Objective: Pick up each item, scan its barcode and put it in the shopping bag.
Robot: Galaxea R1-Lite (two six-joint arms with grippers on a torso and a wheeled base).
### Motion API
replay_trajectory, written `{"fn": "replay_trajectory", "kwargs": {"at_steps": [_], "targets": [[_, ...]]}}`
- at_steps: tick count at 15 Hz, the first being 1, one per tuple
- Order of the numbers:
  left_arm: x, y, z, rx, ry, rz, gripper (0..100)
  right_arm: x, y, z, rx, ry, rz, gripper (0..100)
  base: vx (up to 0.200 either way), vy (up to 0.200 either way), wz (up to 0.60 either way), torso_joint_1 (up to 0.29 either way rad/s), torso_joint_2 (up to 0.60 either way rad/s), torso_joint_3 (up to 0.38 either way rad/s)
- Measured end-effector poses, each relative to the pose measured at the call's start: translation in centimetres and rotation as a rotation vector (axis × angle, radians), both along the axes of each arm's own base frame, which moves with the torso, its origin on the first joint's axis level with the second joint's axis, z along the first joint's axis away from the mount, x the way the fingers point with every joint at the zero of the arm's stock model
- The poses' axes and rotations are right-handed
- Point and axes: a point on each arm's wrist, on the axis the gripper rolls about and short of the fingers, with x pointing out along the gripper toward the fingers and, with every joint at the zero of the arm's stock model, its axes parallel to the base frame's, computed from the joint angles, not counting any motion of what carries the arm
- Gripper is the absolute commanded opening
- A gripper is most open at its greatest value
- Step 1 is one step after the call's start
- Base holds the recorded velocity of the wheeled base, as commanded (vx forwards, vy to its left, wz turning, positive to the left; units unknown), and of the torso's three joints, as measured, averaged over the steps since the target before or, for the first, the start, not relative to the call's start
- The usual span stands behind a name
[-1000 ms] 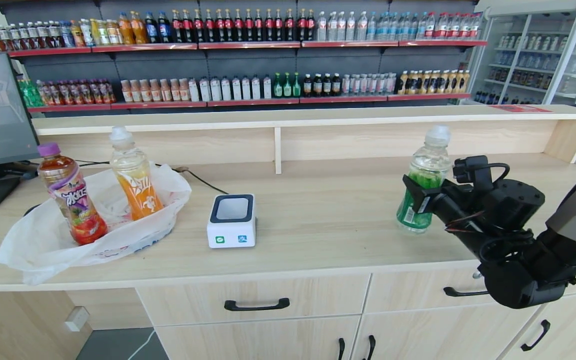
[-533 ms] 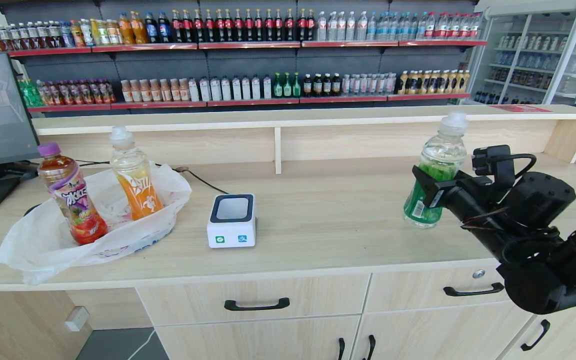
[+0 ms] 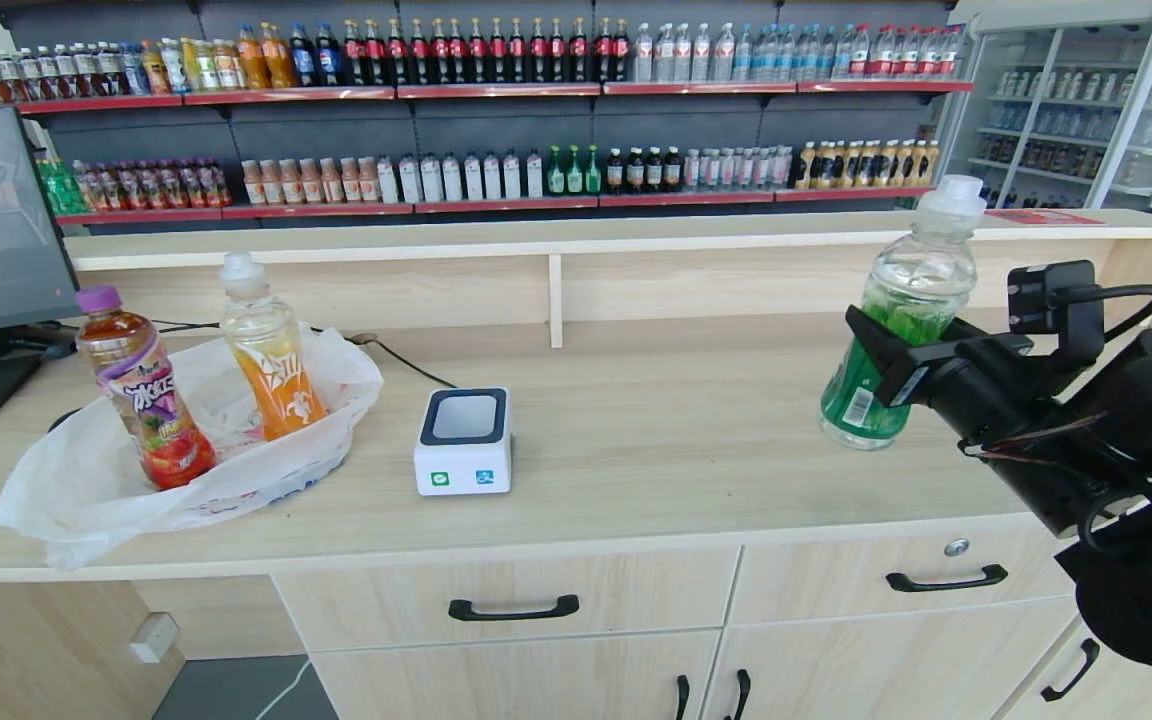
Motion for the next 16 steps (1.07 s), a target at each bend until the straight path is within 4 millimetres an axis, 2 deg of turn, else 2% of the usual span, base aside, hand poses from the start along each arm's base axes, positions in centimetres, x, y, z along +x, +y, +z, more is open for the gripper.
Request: {"fn": "replay_trajectory", "kwargs": {"at_steps": [8,16], "targets": [[0.0,0.0,0.0,0.0,0.0,0.0,100,-3.7,1.6,2.0,-0.011,-0.058,0.079,0,0.0,0.0,0.0,0.0,0.0,0.0],[0.0,0.0,0.0,0.0,0.0,0.0,100,-6.1,1.5,2.8,-0.001,-0.085,0.106,0,0.0,0.0,0.0,0.0,0.0,0.0]]}}
